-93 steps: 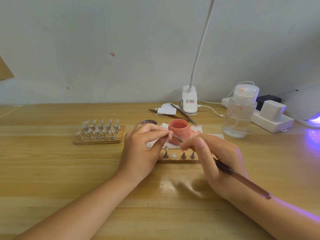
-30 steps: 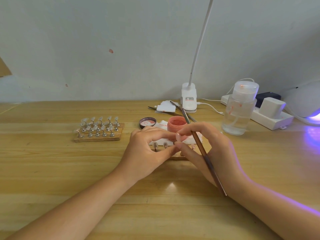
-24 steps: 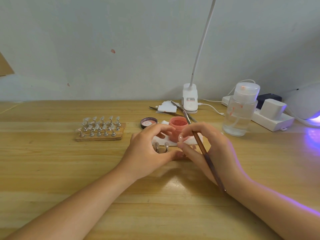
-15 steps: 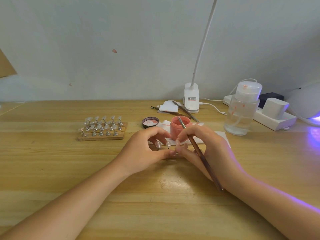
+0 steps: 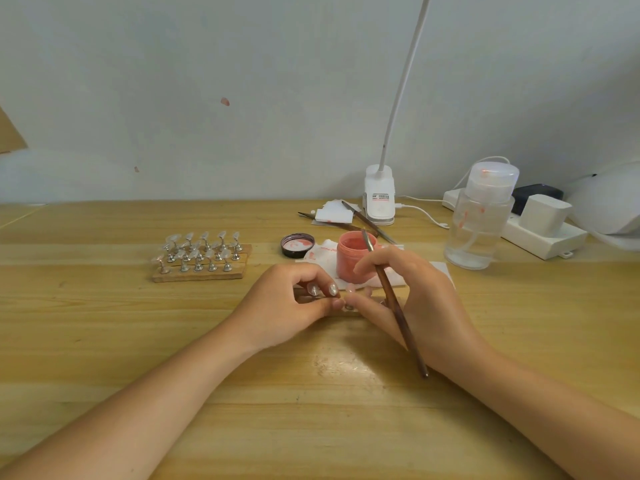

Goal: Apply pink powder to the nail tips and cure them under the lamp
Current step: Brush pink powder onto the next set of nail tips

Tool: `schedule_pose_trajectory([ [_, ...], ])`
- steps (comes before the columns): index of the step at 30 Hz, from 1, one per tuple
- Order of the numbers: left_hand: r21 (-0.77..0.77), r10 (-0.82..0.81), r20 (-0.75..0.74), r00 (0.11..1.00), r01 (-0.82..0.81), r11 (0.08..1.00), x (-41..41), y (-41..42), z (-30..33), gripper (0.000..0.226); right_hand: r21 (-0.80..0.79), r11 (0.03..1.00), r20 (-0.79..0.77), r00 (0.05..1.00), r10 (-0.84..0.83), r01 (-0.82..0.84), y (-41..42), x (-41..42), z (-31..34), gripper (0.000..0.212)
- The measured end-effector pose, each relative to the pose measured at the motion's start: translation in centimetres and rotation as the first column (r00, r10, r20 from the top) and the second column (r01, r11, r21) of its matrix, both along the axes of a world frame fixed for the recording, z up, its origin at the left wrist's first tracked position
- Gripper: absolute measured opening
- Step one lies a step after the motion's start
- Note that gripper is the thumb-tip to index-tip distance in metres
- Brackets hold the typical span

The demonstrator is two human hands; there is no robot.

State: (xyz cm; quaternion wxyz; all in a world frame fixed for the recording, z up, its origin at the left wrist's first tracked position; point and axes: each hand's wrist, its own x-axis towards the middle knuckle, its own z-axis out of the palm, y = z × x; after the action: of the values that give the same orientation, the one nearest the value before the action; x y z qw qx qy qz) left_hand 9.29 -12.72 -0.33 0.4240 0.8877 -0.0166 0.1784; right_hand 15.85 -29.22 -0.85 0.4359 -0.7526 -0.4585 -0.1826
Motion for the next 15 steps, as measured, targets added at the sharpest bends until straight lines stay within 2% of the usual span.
schedule_pose_trajectory([
  [5, 0.043, 0.046, 0.043, 0.998, -0.048, 0.998, 0.0, 0.0, -0.2, 0.026, 0.215, 0.975, -0.152, 0.988, -0.022, 0.055, 0.0, -0.5, 0.6, 0.011],
  [9, 0.120, 0.020, 0.123, 0.992, -0.035, 0.992, -0.2, -0.2, -0.2, 0.028, 0.316, 0.948, -0.193, 0.980, 0.040, 0.024, -0.2, -0.6, 1.1, 0.017],
  [12, 0.059, 0.023, 0.244, 0.969, -0.039, 0.998, -0.5, -0.5, 0.3, 0.028, 0.354, 0.935, -0.246, 0.966, 0.084, 0.009, -0.4, -0.6, 1.2, 0.022],
  [15, -0.058, 0.067, 0.327, 0.943, -0.050, 0.997, -0.7, -1.0, 0.8, 0.025, 0.408, 0.912, -0.356, 0.928, 0.112, 0.046, -0.6, -0.5, 1.1, 0.037],
])
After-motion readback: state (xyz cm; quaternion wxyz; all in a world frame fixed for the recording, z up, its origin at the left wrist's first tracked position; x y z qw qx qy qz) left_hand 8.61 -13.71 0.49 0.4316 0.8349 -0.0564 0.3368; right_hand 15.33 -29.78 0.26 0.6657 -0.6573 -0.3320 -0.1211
